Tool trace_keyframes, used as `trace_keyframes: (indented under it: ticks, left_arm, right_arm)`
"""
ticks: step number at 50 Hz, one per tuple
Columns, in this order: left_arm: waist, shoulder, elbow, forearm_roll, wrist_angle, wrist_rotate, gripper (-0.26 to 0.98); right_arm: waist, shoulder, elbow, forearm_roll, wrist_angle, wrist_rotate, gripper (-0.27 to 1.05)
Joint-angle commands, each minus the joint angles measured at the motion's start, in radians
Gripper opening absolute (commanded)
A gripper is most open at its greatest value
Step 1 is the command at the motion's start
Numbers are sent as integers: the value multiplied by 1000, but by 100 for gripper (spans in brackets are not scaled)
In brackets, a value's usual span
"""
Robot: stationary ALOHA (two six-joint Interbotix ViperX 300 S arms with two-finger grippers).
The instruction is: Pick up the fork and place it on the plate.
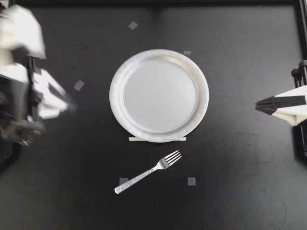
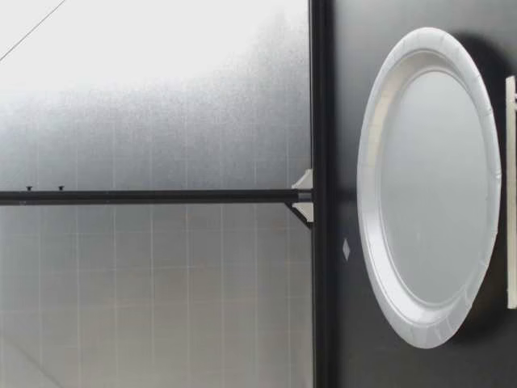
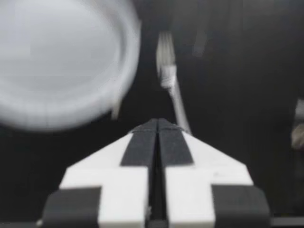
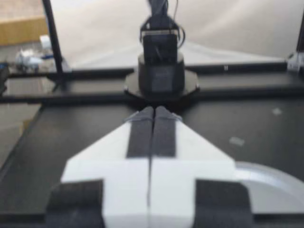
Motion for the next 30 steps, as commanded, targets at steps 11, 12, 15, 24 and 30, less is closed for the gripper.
trace_keyframes:
  ticks: [11,12,15,24,30]
  left_arm:
    - [-34,118,112,-281,-144,29,34]
    - [-32,127,118,-291,-158,43,39]
    - [-38,156,133,-324,-206,77,54]
    - [-43,230,106,-330,-290,106,59]
    - [-43,331,66,-318,-233,103,57]
  right_arm:
    - [-6,-8,3,0,2,-5,-12]
    - [-6,-9,5,2,2,-5,-12]
    - [-6,-15,9,0,2,-5,-12]
    - [-6,-51,17,2,8,2,-12]
    - [-6,-69,17,0,25,0,-12]
